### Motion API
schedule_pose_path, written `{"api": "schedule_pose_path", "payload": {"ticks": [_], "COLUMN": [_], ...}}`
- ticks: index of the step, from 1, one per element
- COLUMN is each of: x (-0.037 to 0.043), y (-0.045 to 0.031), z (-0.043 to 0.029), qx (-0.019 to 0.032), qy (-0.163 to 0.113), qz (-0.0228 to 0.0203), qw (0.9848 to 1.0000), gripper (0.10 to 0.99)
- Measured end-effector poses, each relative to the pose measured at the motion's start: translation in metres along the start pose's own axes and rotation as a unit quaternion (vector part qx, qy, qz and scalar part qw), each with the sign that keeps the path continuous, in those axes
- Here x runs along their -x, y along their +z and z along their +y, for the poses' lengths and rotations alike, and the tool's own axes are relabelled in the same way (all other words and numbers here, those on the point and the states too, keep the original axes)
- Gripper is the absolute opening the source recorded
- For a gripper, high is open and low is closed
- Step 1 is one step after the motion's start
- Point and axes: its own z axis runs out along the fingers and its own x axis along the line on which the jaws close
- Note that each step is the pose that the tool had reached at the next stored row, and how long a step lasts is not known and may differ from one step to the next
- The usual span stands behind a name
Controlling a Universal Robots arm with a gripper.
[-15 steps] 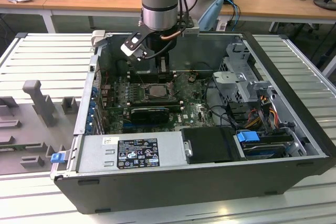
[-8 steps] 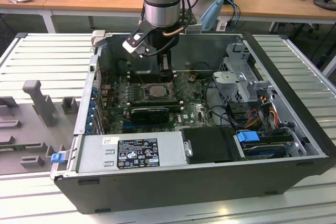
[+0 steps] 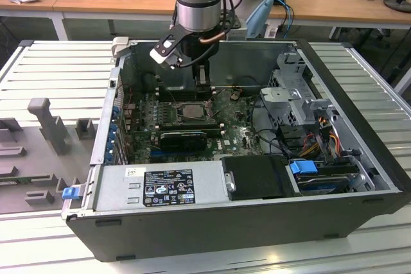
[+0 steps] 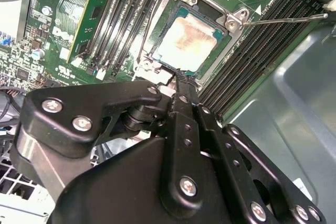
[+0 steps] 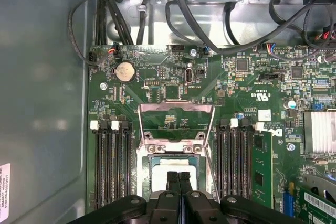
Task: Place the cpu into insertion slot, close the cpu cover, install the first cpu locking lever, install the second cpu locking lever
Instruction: 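Close the cpu cover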
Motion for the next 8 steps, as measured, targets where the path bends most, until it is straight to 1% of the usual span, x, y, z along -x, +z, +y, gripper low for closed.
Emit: {"api": "schedule_pose_path", "payload": {"ticks": [4,7,8], "x": [0.0003,0.0009,0.0012], "y": [-0.0001,0.0000,0.0001], "z": [0.0006,0.0021,0.0036], "qx": [0.0000,-0.0002,-0.0002], "qy": [0.000,0.000,0.000], "qz": [0.0000,0.0000,0.0000], "qw": [1.0000,1.0000,1.0000], "gripper": [0.106,0.106,0.106]}}
